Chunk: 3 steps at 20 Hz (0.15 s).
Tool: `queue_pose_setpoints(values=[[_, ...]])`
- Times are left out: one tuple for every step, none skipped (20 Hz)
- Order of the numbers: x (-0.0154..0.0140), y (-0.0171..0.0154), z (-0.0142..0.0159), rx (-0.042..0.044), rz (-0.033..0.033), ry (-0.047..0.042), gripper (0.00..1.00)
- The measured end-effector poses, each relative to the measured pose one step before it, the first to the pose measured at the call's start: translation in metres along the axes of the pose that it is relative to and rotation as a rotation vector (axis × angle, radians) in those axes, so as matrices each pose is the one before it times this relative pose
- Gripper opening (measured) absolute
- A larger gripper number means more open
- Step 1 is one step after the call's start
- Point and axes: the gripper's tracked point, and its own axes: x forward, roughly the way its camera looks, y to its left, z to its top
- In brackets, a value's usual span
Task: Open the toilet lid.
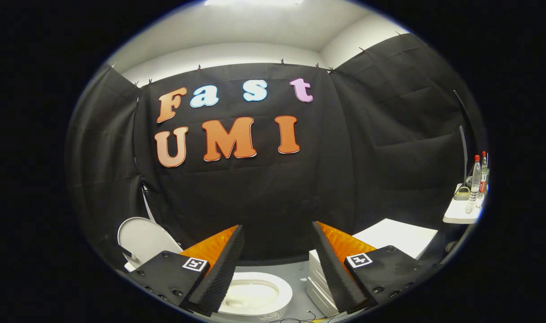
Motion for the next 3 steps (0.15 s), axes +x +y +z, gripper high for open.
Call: queue_pose_setpoints(values=[[-0.00002,-0.00047,-0.00166,-0.00240,-0.00275,0.00255,0.97],[0.00042,0.00142,-0.00074,-0.00358,-0.00040,0.00206,0.97],[-0.00119,0.00111,-0.00078,-0.00396,0.00166,0.00073,0.97]])
